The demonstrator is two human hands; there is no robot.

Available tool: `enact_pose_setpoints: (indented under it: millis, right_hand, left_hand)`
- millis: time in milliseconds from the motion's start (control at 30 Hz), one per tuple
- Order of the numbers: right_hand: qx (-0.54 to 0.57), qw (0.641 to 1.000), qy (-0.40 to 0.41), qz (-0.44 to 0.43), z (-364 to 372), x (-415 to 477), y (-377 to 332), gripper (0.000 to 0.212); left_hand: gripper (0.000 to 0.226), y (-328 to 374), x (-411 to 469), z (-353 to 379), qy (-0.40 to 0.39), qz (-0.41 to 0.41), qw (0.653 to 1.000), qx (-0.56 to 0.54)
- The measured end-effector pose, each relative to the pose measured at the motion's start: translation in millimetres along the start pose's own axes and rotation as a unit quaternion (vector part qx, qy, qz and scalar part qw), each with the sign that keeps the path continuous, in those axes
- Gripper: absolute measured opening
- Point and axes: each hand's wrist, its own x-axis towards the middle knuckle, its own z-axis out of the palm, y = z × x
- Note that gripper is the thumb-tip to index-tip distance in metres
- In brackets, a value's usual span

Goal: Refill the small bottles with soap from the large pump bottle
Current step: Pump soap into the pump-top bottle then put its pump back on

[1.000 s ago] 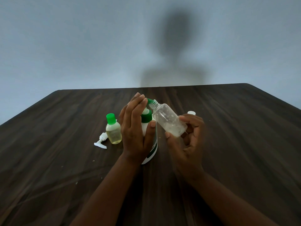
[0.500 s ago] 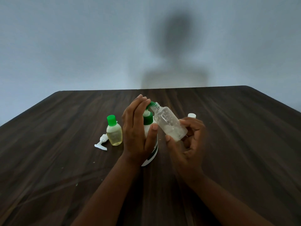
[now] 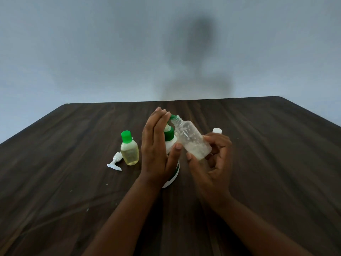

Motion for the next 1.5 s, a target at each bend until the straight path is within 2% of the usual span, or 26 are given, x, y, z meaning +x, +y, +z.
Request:
enact_pose_setpoints:
  millis: [100,300,400,600,1033,1167,1433,1500]
  right_hand:
    - [-0.001,1.000,0.007,-0.005,0.3,0.8,-0.6,0.039]
    - [0.000,1.000,0.005,-0.003,0.6,1.7,-0.5,0.036]
    - [-0.003,1.000,0.008,-0.008,0.1,2.2,-0.3,0.036]
    - [-0.001,1.000,0.002,-0.010,0.8,2.3,0.1,0.037]
    - [0.018,1.000,0.005,0.001,0.5,1.5,-0.9,0.037]
    - [0.021,1.000,0.012,-0.002,1.1,4.1,-3.1,0.036]
    - [0.013,1.000,0.003,0.005,0.5,2.5,-3.3,0.035]
    - [0.010,1.000,0.003,-0.001,0.0,1.8,-2.8,0.036]
  left_hand:
    - [0.062,0.7,1.5,-1.7,0.001,0.000,1.000,-0.003]
    - [0.062,-0.4,5.2,-3.7,0.093,0.014,0.994,0.062]
    - [0.063,0.1,6.3,-2.6,0.112,0.018,0.990,0.078]
    - [0.061,5.2,7.6,-6.0,0.095,0.037,0.992,0.068]
    - [0.064,10.5,4.9,-4.3,0.072,-0.002,0.996,0.047]
    - [0.067,11.3,5.4,-3.4,0.052,0.015,0.997,0.048]
    - [0.051,10.2,5.5,-4.5,0.068,-0.013,0.997,0.043]
    - [0.056,11.2,4.7,-3.6,0.066,-0.012,0.997,0.043]
